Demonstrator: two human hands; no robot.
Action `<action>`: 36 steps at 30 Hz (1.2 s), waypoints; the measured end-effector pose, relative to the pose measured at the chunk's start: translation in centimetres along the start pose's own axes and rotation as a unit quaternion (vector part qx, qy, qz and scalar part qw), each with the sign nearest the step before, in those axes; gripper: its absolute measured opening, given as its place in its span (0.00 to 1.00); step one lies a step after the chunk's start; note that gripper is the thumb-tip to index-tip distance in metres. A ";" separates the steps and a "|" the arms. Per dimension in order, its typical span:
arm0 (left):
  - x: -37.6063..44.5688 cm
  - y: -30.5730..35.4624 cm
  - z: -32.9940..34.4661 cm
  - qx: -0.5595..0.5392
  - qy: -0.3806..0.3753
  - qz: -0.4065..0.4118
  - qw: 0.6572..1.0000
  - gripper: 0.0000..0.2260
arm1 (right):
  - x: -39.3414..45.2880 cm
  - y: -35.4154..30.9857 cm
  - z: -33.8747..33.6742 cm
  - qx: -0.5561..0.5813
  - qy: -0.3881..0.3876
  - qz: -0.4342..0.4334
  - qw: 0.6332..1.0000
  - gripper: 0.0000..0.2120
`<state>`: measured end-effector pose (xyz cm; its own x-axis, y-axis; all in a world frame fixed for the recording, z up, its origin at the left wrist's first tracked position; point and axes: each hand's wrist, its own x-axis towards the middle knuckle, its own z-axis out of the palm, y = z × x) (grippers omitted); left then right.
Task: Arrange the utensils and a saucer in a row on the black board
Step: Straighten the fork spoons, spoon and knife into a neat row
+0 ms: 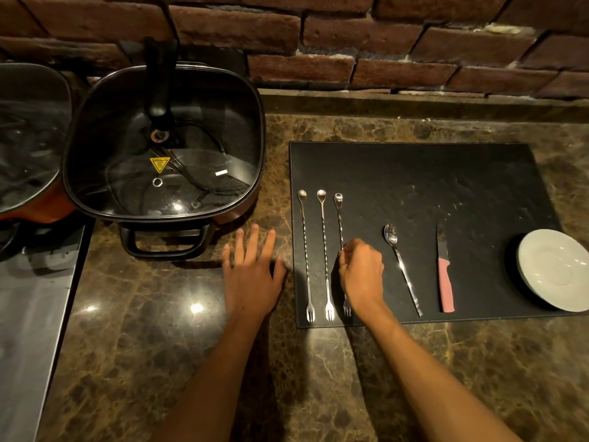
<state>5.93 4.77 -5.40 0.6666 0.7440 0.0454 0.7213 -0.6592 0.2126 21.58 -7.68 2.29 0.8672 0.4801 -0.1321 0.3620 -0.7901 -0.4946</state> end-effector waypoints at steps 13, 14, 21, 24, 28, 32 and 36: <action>-1.6 2.5 -2.0 -0.065 0.039 0.008 0.997 0.25 | -0.8 8.7 -6.6 0.115 0.052 0.099 0.987 0.06; -2.2 3.7 -2.4 -0.072 0.057 0.018 0.996 0.25 | -0.9 9.4 -7.2 0.111 0.050 0.105 0.987 0.06; -10.2 14.1 -1.4 -0.124 -0.002 0.202 0.971 0.26 | -0.2 10.5 -8.3 0.085 0.001 0.059 0.995 0.06; -12.9 17.2 0.2 -0.076 -0.088 0.289 0.950 0.26 | 0.2 10.2 -8.1 0.023 -0.021 0.012 0.999 0.04; -13.2 18.0 0.9 0.015 -0.139 0.337 0.931 0.28 | 0.4 10.0 -7.7 -0.059 -0.029 -0.020 0.998 0.04; -13.1 17.8 1.0 0.031 -0.162 0.334 0.928 0.30 | 0.4 10.2 -7.3 -0.084 -0.028 -0.032 0.996 0.04; -13.0 17.9 0.7 0.022 -0.173 0.331 0.928 0.29 | 0.6 10.3 -6.9 -0.085 -0.038 -0.031 0.995 0.04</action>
<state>10.34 -16.76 -2.89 0.9810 0.1012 -0.1656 0.1352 -0.9684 0.2095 28.17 -18.15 3.09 0.8151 0.5527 -0.1736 0.4729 -0.8079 -0.3516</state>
